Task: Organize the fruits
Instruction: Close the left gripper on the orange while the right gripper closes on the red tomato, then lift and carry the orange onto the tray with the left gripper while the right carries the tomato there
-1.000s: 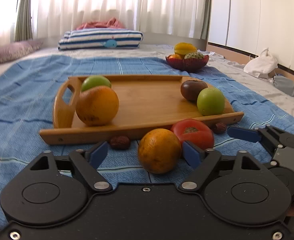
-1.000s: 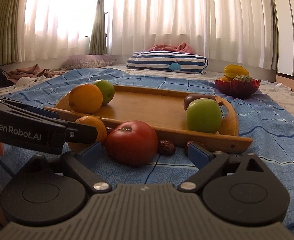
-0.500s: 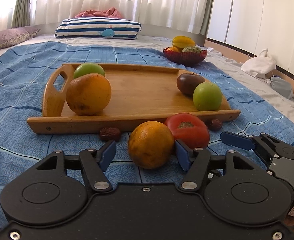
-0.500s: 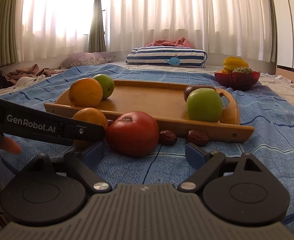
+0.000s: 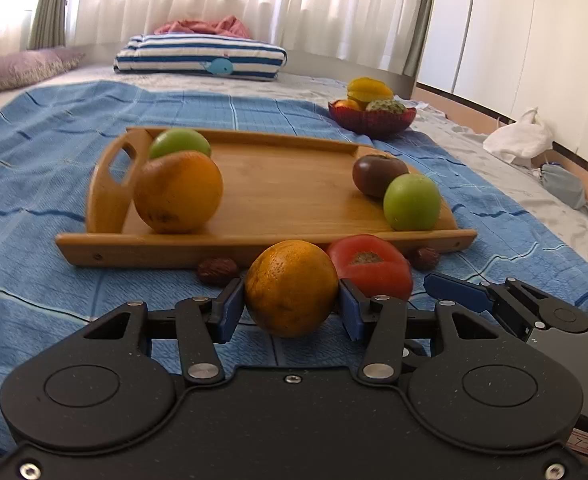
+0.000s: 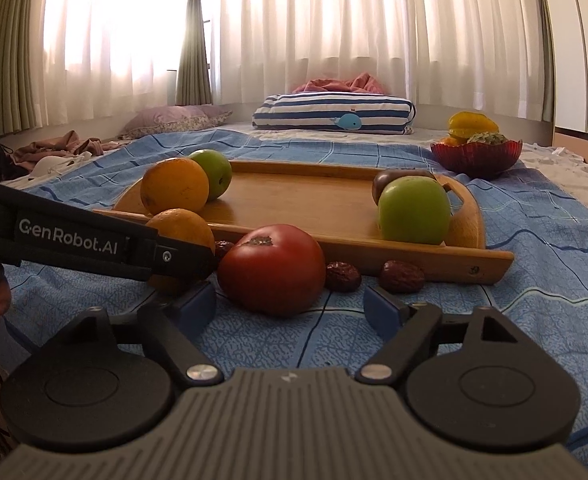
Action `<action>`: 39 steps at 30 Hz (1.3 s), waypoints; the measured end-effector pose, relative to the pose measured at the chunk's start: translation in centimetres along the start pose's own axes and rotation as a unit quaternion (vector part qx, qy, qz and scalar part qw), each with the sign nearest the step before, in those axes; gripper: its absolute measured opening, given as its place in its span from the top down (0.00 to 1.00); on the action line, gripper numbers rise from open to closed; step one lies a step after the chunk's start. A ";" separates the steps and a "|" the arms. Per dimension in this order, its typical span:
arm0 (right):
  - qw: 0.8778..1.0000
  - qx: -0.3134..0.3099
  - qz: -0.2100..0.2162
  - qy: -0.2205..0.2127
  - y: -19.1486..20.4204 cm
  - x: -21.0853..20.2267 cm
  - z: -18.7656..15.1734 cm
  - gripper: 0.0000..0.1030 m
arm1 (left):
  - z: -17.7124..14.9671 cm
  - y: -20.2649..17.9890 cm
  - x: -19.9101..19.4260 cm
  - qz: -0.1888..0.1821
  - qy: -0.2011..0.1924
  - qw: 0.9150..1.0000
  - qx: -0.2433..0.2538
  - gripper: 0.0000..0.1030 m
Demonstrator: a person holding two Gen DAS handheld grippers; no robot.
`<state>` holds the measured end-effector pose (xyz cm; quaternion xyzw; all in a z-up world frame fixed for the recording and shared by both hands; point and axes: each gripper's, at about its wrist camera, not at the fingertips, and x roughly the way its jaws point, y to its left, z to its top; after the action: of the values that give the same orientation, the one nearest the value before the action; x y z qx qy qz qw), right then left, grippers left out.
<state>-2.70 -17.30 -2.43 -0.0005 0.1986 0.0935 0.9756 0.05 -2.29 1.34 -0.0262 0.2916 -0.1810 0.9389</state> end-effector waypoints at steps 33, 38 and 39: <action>0.999 -0.029 -0.041 0.015 2.8 2.3 1.0 0.35 | 0.6 1.5 -0.6 0.065 -0.006 0.998 0.003 0.53; 0.999 -0.021 -0.045 0.020 2.8 2.3 1.3 0.36 | 0.8 1.5 -0.7 0.069 -0.010 0.997 0.009 0.53; 0.999 -0.018 -0.045 0.020 2.8 2.3 1.4 0.36 | 0.9 1.5 -0.7 0.070 -0.012 0.997 0.010 0.53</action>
<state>-0.58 -14.07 -1.95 -0.0286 0.2161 0.0528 0.9745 0.48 -0.69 2.24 0.0011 0.2799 -0.1173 0.9528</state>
